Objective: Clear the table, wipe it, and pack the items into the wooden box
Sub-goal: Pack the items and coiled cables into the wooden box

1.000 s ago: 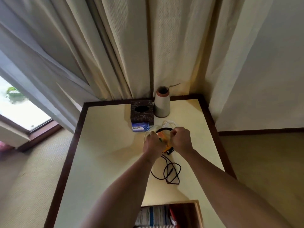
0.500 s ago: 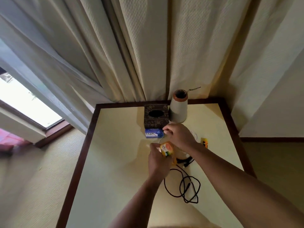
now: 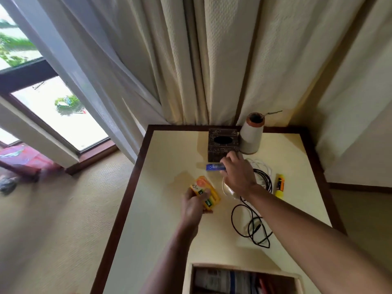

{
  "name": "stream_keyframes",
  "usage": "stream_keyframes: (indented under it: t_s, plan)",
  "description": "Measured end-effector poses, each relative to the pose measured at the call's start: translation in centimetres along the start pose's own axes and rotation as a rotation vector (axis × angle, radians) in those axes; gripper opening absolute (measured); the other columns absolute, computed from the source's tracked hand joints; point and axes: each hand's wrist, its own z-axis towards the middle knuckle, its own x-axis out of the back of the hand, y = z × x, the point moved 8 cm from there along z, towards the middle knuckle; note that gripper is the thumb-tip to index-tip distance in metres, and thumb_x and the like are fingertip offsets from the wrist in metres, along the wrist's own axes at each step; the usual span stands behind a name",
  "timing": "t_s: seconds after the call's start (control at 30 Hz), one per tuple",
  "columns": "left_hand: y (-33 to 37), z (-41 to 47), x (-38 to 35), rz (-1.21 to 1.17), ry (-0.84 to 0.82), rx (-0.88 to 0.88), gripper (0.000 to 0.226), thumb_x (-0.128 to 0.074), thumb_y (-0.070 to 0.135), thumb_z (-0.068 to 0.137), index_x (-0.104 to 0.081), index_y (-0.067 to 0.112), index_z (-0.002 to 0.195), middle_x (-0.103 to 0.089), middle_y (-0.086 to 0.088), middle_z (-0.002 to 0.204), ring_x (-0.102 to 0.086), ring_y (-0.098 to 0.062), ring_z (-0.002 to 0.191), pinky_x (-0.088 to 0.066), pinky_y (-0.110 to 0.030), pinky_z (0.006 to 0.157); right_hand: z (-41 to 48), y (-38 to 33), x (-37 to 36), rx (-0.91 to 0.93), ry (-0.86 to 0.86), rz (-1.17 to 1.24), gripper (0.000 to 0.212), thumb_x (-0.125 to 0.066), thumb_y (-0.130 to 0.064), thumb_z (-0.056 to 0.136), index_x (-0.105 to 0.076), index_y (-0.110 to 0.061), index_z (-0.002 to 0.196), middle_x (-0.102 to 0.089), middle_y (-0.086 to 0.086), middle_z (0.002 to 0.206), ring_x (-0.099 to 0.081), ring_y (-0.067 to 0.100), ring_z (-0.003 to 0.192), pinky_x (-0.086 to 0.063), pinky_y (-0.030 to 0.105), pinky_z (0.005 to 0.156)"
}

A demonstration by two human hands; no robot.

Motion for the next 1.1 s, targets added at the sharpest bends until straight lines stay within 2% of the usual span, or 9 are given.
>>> stream_keyframes:
  t_s: [0.1,0.2,0.33,0.43,0.57,0.7,0.8,0.87,1.1]
  plan:
    - [1.6,-2.1,0.9,-0.038,-0.020,-0.029,0.018,-0.067,0.009,0.095,-0.068,0.010,0.113,-0.072,-0.009,0.094,-0.066,-0.019,0.076,-0.050,-0.033,0.059,-2.5,-0.3,5.7,-0.079,0.175,0.196,0.029,-0.069,-0.032,0.087,-0.065,-0.015,0.111,-0.064,0.005,0.108,-0.058,0.025,0.098,-0.049,0.037,0.077]
    - [2.7,-5.6,1.3,-0.062,-0.067,-0.079,0.017,-0.066,0.009,0.095,-0.069,0.015,0.110,-0.073,-0.009,0.097,-0.066,-0.021,0.082,-0.049,-0.035,0.064,-7.9,0.1,11.0,-0.171,0.254,0.499,0.027,-0.068,-0.027,0.091,-0.063,-0.014,0.115,-0.063,0.004,0.108,-0.058,0.017,0.096,-0.047,0.026,0.079]
    - [1.3,-11.3,1.7,-0.071,-0.169,-0.098,0.022,-0.065,0.007,0.095,-0.069,0.015,0.115,-0.074,-0.011,0.101,-0.069,-0.022,0.086,-0.056,-0.035,0.067,-17.7,0.1,15.8,-0.240,0.119,0.618,0.031,-0.071,-0.020,0.093,-0.064,-0.020,0.123,-0.055,-0.003,0.112,-0.056,0.000,0.095,-0.043,0.006,0.083]
    - [-1.1,-14.8,2.1,-0.040,-0.243,-0.096,0.024,-0.066,0.006,0.094,-0.069,0.012,0.117,-0.074,-0.017,0.105,-0.071,-0.027,0.089,-0.060,-0.040,0.074,-24.3,0.1,17.7,-0.342,-0.073,0.659,0.036,-0.077,-0.019,0.089,-0.061,-0.027,0.121,-0.061,-0.010,0.107,-0.061,-0.007,0.092,-0.049,0.007,0.072]
    - [-4.3,-17.6,3.1,0.019,-0.248,-0.106,0.016,-0.065,0.005,0.096,-0.068,0.009,0.111,-0.073,-0.017,0.099,-0.070,-0.030,0.087,-0.059,-0.034,0.068,-30.3,-0.8,17.6,-0.354,-0.351,0.528,0.030,-0.081,-0.021,0.086,-0.064,-0.035,0.106,-0.064,-0.016,0.102,-0.063,-0.004,0.083,-0.047,0.007,0.065]
    - [-6.4,-18.5,3.4,0.075,-0.270,-0.134,0.018,-0.067,0.010,0.096,-0.066,0.012,0.114,-0.071,-0.020,0.109,-0.069,-0.041,0.101,-0.058,-0.033,0.070,-33.3,-2.0,14.0,-0.239,-0.493,0.354,0.038,-0.071,-0.012,0.091,-0.066,-0.033,0.122,-0.056,-0.015,0.112,-0.060,0.007,0.101,-0.054,0.023,0.089]
    - [-6.7,-18.5,3.4,0.091,-0.268,-0.155,0.019,-0.066,0.010,0.097,-0.065,0.012,0.117,-0.071,-0.020,0.112,-0.069,-0.040,0.102,-0.059,-0.033,0.071,-33.9,-2.7,12.0,-0.134,-0.513,0.189,0.044,-0.062,-0.014,0.096,-0.059,-0.029,0.137,-0.057,-0.007,0.116,-0.062,0.016,0.101,-0.055,0.032,0.086]
    - [-6.7,-18.4,3.4,0.082,-0.264,-0.152,0.021,-0.065,0.008,0.098,-0.065,0.011,0.119,-0.072,-0.018,0.111,-0.070,-0.038,0.101,-0.060,-0.035,0.074,-34.0,-3.3,11.1,-0.055,-0.543,0.080,0.044,-0.059,-0.016,0.097,-0.058,-0.029,0.140,-0.060,-0.005,0.118,-0.060,0.018,0.102,-0.050,0.030,0.084]
    - [-6.7,-18.7,3.6,0.057,-0.279,-0.118,0.025,-0.063,0.008,0.099,-0.063,0.012,0.124,-0.073,-0.017,0.113,-0.072,-0.034,0.099,-0.061,-0.040,0.077,-33.0,-4.3,9.1,0.084,-0.673,-0.242,0.033,-0.060,-0.027,0.098,-0.066,-0.029,0.131,-0.063,0.003,0.126,-0.045,0.022,0.117,-0.028,0.038,0.101]
